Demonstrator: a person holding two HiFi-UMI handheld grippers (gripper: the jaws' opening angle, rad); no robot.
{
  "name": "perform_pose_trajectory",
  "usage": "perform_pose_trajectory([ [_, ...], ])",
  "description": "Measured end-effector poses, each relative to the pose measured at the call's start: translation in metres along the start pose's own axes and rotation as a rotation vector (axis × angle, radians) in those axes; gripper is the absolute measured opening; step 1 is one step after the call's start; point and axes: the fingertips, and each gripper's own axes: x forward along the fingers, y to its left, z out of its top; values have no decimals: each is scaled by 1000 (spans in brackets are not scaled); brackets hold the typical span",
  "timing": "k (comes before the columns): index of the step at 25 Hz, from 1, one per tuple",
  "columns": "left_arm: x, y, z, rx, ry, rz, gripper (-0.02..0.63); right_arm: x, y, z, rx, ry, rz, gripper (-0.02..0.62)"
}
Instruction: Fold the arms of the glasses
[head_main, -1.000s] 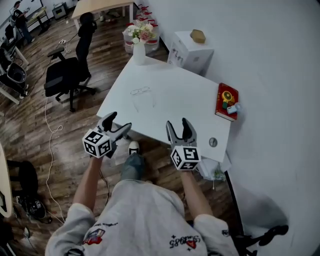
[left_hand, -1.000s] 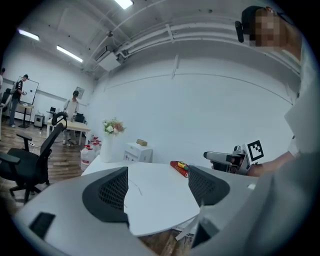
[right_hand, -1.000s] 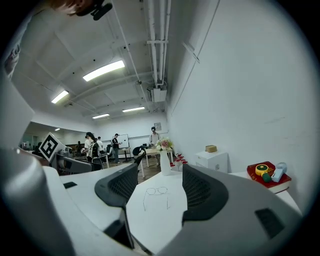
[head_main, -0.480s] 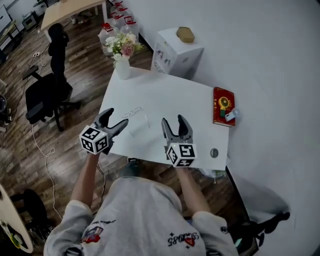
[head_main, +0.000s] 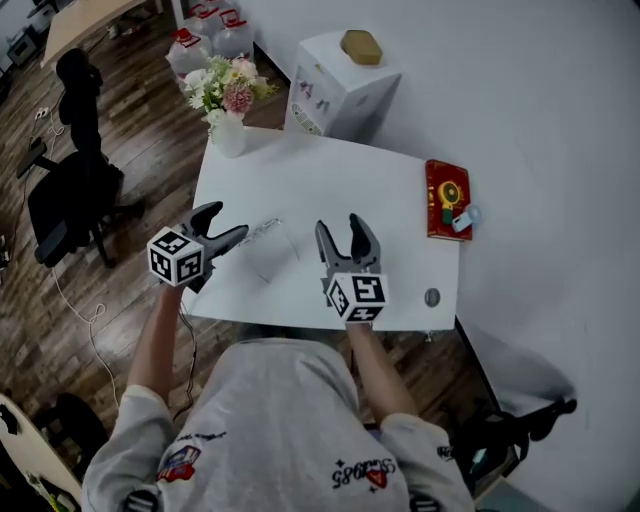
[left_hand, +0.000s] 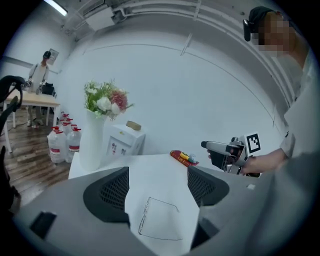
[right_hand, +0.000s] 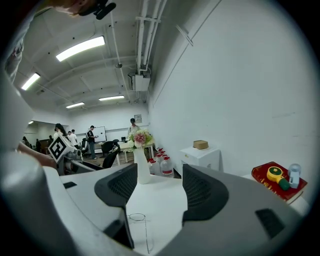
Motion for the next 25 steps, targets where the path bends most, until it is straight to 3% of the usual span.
perform_pose_trajectory([
  [6, 28, 32, -18, -69, 88, -66, 359, 27, -14, -11, 5, 40, -10, 268],
  [10, 46, 40, -46, -258, 183, -240, 330, 42, -19, -24, 13, 75, -9, 270],
  [15, 66, 48, -80, -328, 292, -364, 297, 51, -26, -42, 32, 116, -9, 270],
  [19, 80, 47, -109, -459, 430, -488, 262, 53, -38, -56, 41, 145, -25, 273],
  [25, 102, 53, -137, -591, 557, -549, 236, 50, -57, -71, 57, 177, -52, 273],
])
